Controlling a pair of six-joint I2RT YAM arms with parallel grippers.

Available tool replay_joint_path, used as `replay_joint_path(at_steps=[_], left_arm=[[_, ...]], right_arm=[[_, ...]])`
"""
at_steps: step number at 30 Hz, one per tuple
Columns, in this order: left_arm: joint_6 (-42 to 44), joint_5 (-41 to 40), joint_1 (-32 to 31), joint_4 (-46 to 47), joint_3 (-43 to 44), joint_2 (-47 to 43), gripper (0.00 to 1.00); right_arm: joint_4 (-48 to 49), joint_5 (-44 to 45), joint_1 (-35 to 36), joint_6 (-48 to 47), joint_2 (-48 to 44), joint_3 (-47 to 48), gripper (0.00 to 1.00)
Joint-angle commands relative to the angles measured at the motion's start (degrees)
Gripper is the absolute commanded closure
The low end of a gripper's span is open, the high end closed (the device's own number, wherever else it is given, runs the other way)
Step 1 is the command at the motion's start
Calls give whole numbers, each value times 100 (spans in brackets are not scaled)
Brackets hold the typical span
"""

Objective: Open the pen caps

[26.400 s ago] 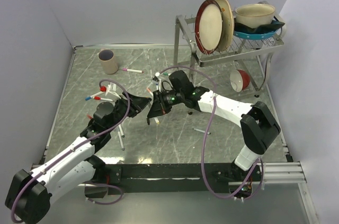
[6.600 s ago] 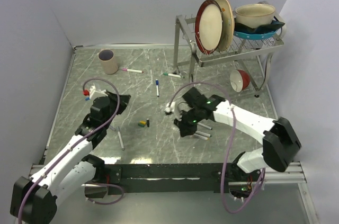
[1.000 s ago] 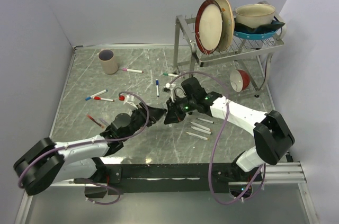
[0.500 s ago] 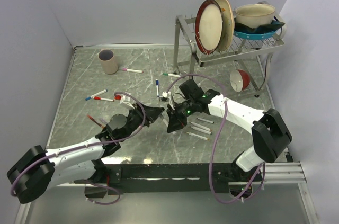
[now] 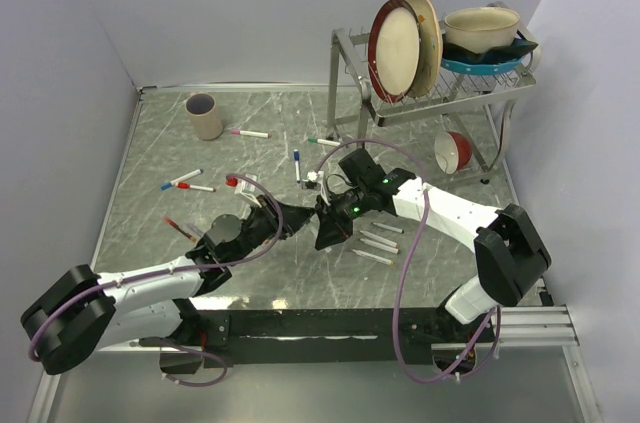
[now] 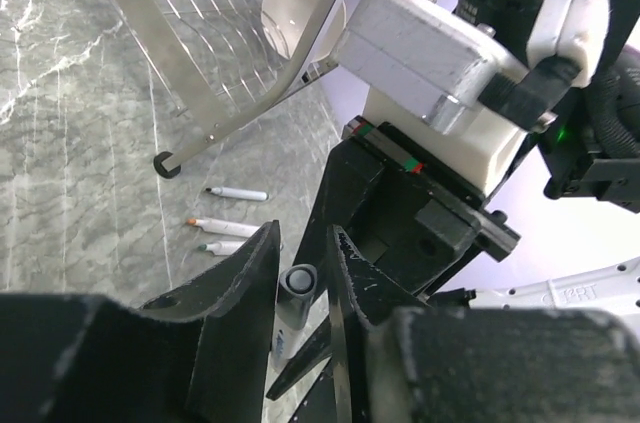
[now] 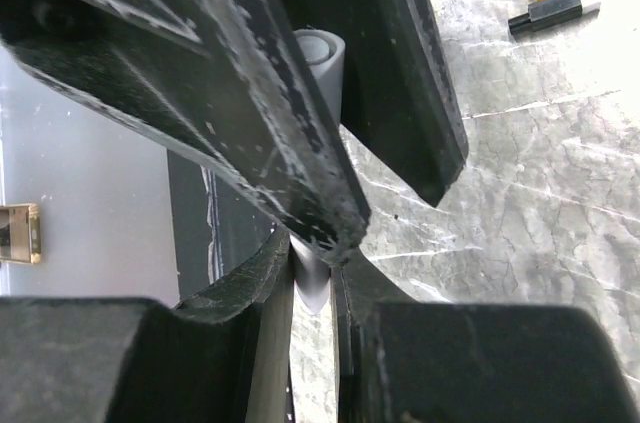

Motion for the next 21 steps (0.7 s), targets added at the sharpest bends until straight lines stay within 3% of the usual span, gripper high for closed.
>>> replay_joint_path(at_steps=[1, 5, 6, 8, 12, 17, 21], left_arm=[[230, 165, -18, 307, 198, 64, 70], [230, 165, -18, 325, 154, 47, 74], [222, 173, -18, 290, 163, 38, 78], [213, 25, -18, -7, 224, -58, 99], [187, -738, -18, -745, 225, -690, 99], [-253, -3195, 8, -2675, 58, -2421, 99], [-393, -4062, 96, -3795, 172, -3274, 99]], right_arm=[[169, -112, -57, 69, -67, 199, 100], [186, -121, -109, 87, -58, 182, 100], [186, -129, -101, 70, -58, 182, 100], [117, -129, -101, 17, -41, 191, 100], [-410, -103, -75, -543, 144, 383, 100], [-1104, 177, 162, -1160, 399, 533, 100], [-1422, 704, 575, -1398, 548, 569, 100]])
